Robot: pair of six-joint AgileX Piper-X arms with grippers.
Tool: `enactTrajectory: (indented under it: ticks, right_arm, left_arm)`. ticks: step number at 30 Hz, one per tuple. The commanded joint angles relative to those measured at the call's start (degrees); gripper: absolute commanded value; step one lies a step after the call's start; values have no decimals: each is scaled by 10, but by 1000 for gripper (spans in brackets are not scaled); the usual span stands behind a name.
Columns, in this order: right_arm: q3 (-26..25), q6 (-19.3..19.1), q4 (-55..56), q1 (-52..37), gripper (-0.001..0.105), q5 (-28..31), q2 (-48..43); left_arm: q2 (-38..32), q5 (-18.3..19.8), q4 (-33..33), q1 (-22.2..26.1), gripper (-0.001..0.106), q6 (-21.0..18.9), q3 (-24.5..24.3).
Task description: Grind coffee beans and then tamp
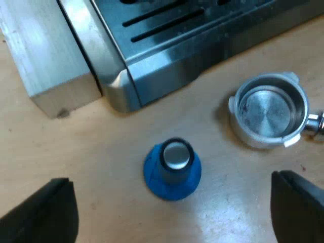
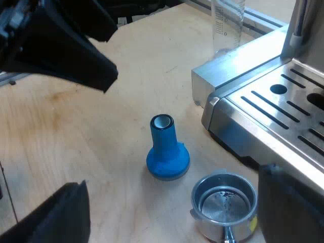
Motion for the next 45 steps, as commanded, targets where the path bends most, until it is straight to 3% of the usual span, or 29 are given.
enactTrajectory:
  ticks: [1, 5, 13, 32, 37, 45]
  right_arm:
    - [-2, -4, -7, 1, 70, -6, -1]
    - [-2, -4, -7, 1, 70, -6, -1]
    - [-2, -4, -7, 1, 70, -6, -1]
    - [-2, -3, -7, 1, 70, -6, -1]
    - [-2, 50, -7, 1, 70, -6, -1]
    - [-2, 53, -7, 1, 70, -6, -1]
  left_arm:
    - [4, 2, -5, 1, 78, -1, -11]
    - [16, 3, -7, 1, 78, -1, -11]
    - [109, 43, -40, -1, 78, -1, -11]
    - [278, 38, -83, -1, 78, 31, -11]
    - [321, 38, -106, -1, 78, 37, -11]
    - [368, 38, -129, -1, 78, 37, -11]
